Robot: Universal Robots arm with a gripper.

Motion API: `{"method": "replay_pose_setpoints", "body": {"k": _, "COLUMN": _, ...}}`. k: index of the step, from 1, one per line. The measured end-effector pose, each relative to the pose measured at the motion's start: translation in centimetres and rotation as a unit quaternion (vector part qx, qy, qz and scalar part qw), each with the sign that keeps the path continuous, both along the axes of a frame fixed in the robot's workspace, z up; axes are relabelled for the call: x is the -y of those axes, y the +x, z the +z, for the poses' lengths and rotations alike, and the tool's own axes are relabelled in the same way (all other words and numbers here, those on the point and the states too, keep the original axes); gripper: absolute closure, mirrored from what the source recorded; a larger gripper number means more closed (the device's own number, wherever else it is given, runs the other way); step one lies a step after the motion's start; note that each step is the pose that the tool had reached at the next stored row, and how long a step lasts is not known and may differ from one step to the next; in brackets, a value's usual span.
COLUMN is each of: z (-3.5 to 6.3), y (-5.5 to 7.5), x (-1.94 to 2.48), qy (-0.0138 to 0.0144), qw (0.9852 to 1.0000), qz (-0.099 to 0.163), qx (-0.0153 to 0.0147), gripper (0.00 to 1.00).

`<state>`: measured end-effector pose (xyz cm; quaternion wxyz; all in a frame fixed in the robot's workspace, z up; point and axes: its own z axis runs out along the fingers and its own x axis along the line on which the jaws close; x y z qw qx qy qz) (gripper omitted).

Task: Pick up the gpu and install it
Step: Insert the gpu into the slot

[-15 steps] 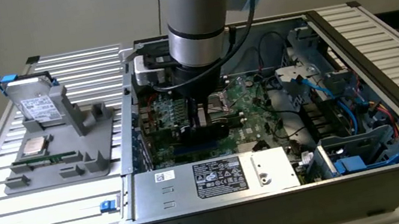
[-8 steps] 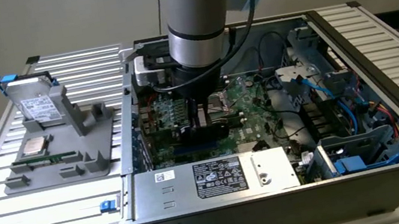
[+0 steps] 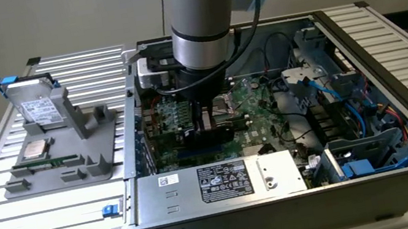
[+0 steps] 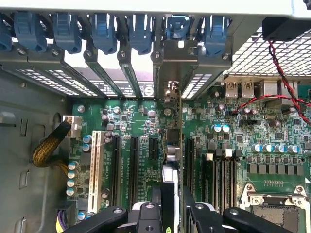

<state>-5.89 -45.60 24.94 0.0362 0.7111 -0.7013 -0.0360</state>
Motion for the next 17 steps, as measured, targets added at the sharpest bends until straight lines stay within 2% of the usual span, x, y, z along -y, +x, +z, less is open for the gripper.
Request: {"method": "replay_pose_setpoints", "body": {"k": 17, "z": 0.00, "y": -0.03, "x": 0.06, "qy": -0.0017, "qw": 1.0000, "qz": -0.001, "qx": 0.0000, "gripper": 0.73}}
